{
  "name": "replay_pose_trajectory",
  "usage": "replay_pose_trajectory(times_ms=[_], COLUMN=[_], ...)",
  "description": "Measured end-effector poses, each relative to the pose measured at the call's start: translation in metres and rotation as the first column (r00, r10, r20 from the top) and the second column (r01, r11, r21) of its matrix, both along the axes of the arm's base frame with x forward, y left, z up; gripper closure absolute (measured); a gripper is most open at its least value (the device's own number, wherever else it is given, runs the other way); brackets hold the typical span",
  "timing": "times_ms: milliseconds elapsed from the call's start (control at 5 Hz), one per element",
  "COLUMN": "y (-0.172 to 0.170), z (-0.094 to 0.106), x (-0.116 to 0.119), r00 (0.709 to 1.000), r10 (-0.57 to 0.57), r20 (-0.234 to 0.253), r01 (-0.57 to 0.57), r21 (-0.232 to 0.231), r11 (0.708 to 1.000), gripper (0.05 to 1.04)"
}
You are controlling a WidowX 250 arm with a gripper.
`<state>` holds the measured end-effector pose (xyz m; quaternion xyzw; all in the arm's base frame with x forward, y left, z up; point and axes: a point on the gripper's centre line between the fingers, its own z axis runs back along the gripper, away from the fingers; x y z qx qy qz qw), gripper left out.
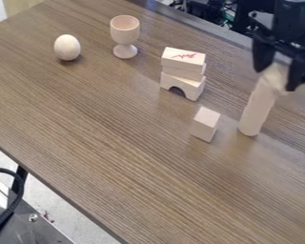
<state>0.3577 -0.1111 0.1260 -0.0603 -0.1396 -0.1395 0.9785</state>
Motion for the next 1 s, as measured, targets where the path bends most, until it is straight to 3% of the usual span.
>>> replay_pose_trajectory(times_ms=[200,600,800,1000], y=[0.005,0.02,0.028,0.033], z=[0.021,0.017,0.011,0.012], x=[0.002,0.001,-0.001,-0.001], r00=[0.997,0.991,0.987,0.983], r10=[0.037,0.084,0.123,0.149], r20=[0.068,0.101,0.101,0.111], r01=[-0.031,-0.054,-0.077,-0.095], r21=[-0.087,-0.271,-0.372,-0.39], r11=[0.996,0.961,0.925,0.916], gripper=[0.365,0.365,0.365,0.365])
